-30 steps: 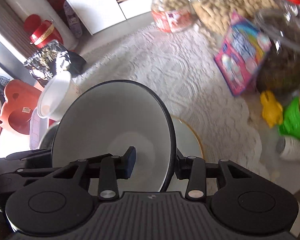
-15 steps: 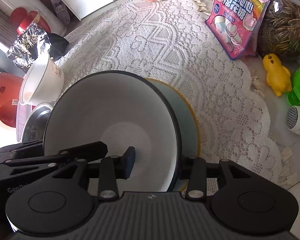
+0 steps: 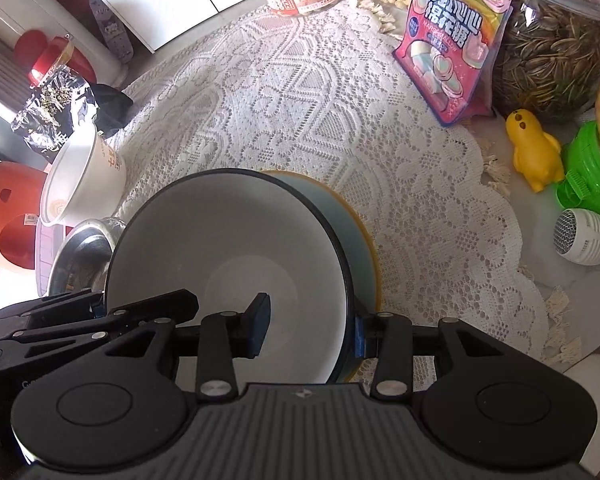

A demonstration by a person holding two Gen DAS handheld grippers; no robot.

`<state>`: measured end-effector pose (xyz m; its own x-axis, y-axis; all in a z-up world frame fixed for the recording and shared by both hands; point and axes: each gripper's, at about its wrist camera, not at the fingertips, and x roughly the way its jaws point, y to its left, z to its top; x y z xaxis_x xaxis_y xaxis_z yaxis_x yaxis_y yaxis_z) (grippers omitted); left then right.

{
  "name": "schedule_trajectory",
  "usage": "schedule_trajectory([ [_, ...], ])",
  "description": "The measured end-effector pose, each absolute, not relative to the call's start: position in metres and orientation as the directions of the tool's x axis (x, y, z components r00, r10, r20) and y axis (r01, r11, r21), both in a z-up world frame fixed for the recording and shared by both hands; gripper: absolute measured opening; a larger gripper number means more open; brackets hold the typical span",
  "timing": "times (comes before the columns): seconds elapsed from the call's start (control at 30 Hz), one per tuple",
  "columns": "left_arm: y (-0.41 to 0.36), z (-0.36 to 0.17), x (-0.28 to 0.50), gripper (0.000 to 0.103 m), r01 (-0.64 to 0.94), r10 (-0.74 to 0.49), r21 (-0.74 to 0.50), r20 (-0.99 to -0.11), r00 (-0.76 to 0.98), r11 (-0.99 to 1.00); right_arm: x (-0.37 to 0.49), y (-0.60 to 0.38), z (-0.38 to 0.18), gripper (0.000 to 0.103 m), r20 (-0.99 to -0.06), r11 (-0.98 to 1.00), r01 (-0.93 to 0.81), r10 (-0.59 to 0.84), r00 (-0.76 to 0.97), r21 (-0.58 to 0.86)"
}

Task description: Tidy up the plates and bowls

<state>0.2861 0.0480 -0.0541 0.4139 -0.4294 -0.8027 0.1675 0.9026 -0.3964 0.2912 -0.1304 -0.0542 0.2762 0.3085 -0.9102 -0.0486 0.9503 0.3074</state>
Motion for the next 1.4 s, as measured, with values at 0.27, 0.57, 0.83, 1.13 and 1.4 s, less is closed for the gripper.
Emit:
schedule_trajectory([
  [0.27, 0.072, -0.024, 0.281, 0.034, 0.165, -0.436, -0.412, -0.751, 0.496, 0.896, 0.288, -0.127, -0.031, 0.043, -0.907, 0.971, -0.069, 0.239, 0.348, 0.230],
  [0.57, 0.133, 0.000, 0.287, 0.034, 0.070, -0.432, -0.500, -0.661, 0.613, 0.863, 0.285, -0.090, 0.027, 0.047, -0.832, 0.977, -0.186, 0.188, 0.523, 0.104],
  [0.83, 0.235, 0.013, 0.293, 0.034, -0.230, -0.075, -0.433, -0.582, 0.810, 0.872, 0.311, 0.000, 0.047, 0.054, -0.777, 0.920, -0.384, 0.300, 0.553, 0.082],
  [1.13, 0.296, -0.033, 0.314, 0.034, -0.410, -0.005, -0.461, -0.670, 0.743, 0.787, 0.372, 0.079, 0.000, 0.054, -0.843, 0.911, -0.373, 0.334, 0.421, 0.175],
  [1.4, 0.307, -0.056, 0.331, 0.033, -0.441, -0.022, -0.463, -0.709, 0.705, 0.769, 0.415, 0.119, -0.037, 0.059, -0.855, 0.930, -0.330, 0.300, 0.423, 0.163],
])
